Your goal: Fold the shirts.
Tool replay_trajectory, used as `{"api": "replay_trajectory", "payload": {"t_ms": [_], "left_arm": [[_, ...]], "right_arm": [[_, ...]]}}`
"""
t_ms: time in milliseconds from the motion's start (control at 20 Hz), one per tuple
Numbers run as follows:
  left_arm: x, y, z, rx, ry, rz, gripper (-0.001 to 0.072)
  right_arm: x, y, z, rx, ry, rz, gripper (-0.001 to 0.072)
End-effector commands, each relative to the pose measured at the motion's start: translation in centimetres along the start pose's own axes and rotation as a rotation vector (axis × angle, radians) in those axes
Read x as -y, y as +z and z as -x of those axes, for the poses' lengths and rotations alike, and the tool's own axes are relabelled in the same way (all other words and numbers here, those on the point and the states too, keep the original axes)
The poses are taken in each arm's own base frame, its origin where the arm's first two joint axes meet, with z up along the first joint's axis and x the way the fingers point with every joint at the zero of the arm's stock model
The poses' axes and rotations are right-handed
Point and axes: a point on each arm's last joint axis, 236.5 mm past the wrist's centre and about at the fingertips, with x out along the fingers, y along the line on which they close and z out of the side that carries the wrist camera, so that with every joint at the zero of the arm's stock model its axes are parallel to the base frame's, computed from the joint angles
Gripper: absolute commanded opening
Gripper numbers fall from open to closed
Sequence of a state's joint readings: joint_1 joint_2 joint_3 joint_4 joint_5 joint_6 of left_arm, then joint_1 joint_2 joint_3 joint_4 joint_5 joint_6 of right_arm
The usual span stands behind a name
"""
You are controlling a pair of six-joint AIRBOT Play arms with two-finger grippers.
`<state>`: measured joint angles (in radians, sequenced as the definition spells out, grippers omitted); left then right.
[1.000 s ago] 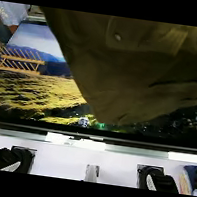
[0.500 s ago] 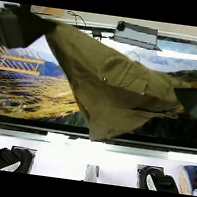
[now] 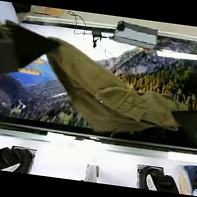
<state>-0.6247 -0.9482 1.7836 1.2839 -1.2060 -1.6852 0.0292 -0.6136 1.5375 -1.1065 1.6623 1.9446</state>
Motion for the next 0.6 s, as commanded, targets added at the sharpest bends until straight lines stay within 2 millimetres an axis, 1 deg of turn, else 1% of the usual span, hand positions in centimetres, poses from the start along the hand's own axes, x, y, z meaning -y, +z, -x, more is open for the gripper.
{"api": "replay_trajectory", "payload": {"t_ms": [0,50,100,150,200,250,300,400,500,550], "left_arm": [[1.0,3.1,2.7,0.116,-0.001,0.009,0.0039],[-0.1,3.1,2.7,0.115,0.044,0.023,0.0038],[-1.9,2.3,2.1,0.074,0.114,0.012,0.0039],[-4.0,1.1,1.1,0.012,0.186,0.010,0.0040],[-6.2,-0.5,-0.5,-0.066,0.245,0.023,0.0040],[-8.4,-2.4,-2.7,-0.156,0.286,0.045,0.0040],[-10.4,-4.6,-5.4,-0.248,0.314,0.045,0.0040],[-14.2,-9.2,-10.9,-0.405,0.347,0.042,0.0040],[-18.1,-12.9,-16.3,-0.498,0.373,0.058,0.0040],[-19.9,-14.1,-18.7,-0.505,0.386,0.073,0.0040]], "right_arm": [[-1.2,0.2,1.5,0.020,0.023,-0.087,0.0056],[-0.6,0.1,1.2,0.001,0.000,-0.110,0.0056],[0.1,-0.1,0.5,-0.037,-0.031,-0.119,0.0056],[1.1,-0.1,-0.4,-0.075,-0.062,-0.121,0.0056],[2.0,0.0,-1.9,-0.117,-0.086,-0.107,0.0056],[3.3,-0.2,-3.9,-0.176,-0.112,-0.107,0.0056],[4.7,-0.5,-6.2,-0.235,-0.131,-0.095,0.0056],[8.6,-1.4,-12.1,-0.314,-0.171,-0.113,0.0057],[12.7,-0.5,-19.4,-0.261,-0.190,-0.188,0.0057],[14.7,0.5,-23.1,-0.204,-0.198,-0.227,0.0057]]}}
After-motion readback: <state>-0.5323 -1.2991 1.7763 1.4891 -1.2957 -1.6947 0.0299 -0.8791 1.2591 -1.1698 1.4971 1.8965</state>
